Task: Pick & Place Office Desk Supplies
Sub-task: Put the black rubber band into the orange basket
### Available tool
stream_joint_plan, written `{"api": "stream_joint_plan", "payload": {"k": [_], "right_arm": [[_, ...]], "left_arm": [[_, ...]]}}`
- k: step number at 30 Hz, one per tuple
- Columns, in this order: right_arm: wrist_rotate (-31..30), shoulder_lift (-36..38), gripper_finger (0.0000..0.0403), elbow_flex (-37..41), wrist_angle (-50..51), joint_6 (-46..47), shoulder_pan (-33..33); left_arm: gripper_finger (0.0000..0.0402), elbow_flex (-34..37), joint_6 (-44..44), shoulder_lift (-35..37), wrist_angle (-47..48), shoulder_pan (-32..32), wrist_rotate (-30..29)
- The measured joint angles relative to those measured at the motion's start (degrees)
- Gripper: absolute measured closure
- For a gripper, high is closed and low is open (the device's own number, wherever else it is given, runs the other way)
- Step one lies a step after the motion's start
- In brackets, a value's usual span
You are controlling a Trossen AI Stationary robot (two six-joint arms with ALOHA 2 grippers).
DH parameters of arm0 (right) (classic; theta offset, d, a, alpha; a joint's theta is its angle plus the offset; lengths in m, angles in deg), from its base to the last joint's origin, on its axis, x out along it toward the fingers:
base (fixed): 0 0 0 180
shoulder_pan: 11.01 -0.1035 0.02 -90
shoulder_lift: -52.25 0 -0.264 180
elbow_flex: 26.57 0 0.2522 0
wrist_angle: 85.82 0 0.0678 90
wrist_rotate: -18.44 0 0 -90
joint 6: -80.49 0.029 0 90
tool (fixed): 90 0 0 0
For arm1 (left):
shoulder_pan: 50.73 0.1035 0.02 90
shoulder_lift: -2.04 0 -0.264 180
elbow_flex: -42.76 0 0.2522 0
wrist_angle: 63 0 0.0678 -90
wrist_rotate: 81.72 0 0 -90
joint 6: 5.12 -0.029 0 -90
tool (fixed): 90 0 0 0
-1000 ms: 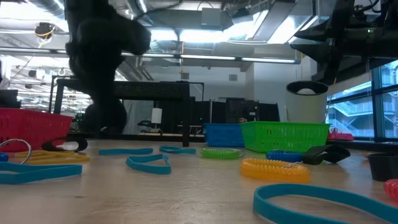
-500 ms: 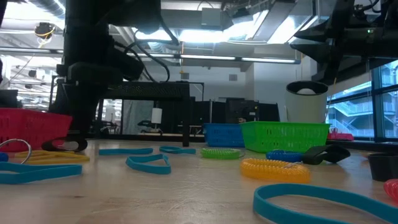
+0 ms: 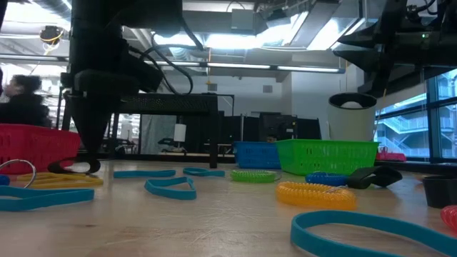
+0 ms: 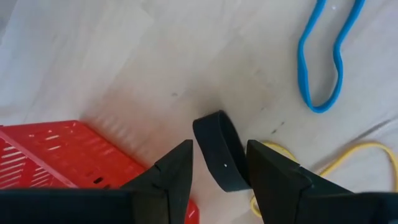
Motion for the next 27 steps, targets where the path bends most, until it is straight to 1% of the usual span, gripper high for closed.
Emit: {"api": "stream_joint_plan", "payload": {"k": [5,12,18,21,24,27], "right_arm": [[0.00,-0.01,0.0237,0.00,0.00,-0.05,-0.02],[0.00,-0.02,0.0237,-0.01,0.00,-0.11,-0.01],[0.01,-0.02,0.0237,-0.01,0.03,-0.11,-0.01],[0.00,0.00,0.0237,0.00,0.04,-0.11,0.00],[0.00,-0.02,0.0237,0.00,0.04,-0.11,0.00],[0.01,-0.01,0.0237,0.00,0.02,-0.09,-0.02]], "left_arm": [[0.0256,0.00,0.61,-0.48,0.02,-0.42,-0.53],[0.0256,0.02,-2.04,-4.47,0.30,-0.38,0.23],[0.0256,-0.20,-2.19,-7.03,0.77,0.65,2.71],[0.0257,-0.18,-2.17,-7.10,0.83,1.10,2.84],[0.0269,-0.15,-2.19,-6.93,0.63,1.24,3.01],[0.0297,-0.13,-2.36,-6.95,0.38,1.24,3.04]]}}
